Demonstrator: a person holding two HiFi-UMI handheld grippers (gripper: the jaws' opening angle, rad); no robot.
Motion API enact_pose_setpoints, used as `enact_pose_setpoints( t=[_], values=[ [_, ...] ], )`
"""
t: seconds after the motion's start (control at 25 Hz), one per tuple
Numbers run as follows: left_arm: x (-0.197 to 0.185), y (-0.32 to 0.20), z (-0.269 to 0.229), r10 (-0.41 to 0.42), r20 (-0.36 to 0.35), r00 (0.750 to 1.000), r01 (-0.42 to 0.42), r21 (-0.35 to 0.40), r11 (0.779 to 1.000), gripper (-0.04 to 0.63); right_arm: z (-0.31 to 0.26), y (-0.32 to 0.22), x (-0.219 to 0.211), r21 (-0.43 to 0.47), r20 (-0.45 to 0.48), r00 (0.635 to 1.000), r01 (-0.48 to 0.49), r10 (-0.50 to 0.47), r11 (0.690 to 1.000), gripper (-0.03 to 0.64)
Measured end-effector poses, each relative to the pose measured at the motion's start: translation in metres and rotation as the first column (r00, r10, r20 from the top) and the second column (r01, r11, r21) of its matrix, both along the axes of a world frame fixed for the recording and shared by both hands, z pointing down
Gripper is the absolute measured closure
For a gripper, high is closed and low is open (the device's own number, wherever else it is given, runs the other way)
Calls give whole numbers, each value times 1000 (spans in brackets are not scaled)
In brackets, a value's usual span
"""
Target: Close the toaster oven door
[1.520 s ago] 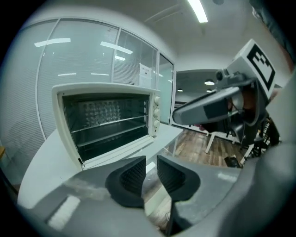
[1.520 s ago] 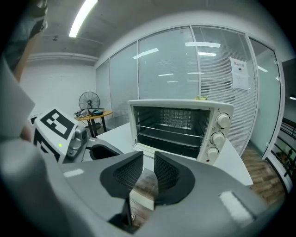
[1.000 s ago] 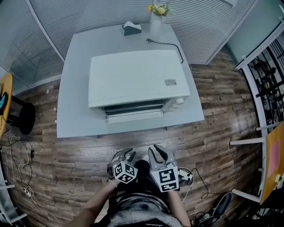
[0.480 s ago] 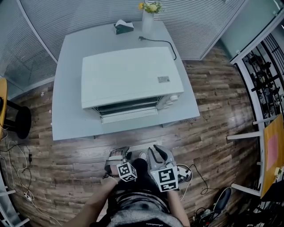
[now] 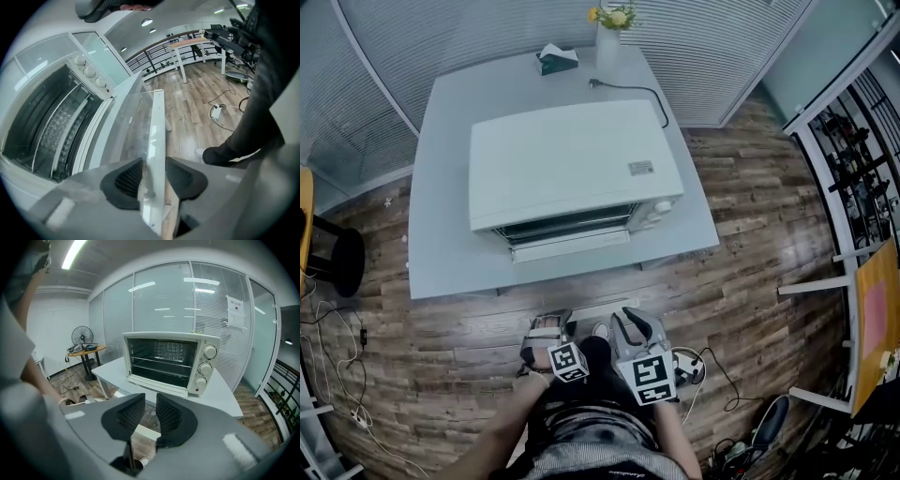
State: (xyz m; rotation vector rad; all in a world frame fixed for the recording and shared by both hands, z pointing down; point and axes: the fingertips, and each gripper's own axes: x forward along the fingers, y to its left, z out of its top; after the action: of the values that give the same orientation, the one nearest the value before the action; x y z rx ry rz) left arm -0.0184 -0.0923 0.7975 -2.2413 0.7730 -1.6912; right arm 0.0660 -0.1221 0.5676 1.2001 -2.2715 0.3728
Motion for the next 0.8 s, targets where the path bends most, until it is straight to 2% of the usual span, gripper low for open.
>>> enact_pose_setpoints(
  t=[0.08,0.24,0.44,0.8],
  values=[
    [-2,-1,-6,10,15,1000,-10,-4,1000,431,2,1,-2,-2,-11,1000,14,-14,1000,541],
    [4,7,-16,12,-44,999,-14,-30,999,440,5,2,-3,-4,-28,999,36,-36,999,541],
    [4,11,-40,30,-65,997,-30,-1,1000,468,6,2,-7,-7,-42,997,64,-64,998,541],
    [2,12,-74,-43,-168,985,39,-25,999,477,17,10,-16,-41,-89,984,154,-157,987,531]
  ],
)
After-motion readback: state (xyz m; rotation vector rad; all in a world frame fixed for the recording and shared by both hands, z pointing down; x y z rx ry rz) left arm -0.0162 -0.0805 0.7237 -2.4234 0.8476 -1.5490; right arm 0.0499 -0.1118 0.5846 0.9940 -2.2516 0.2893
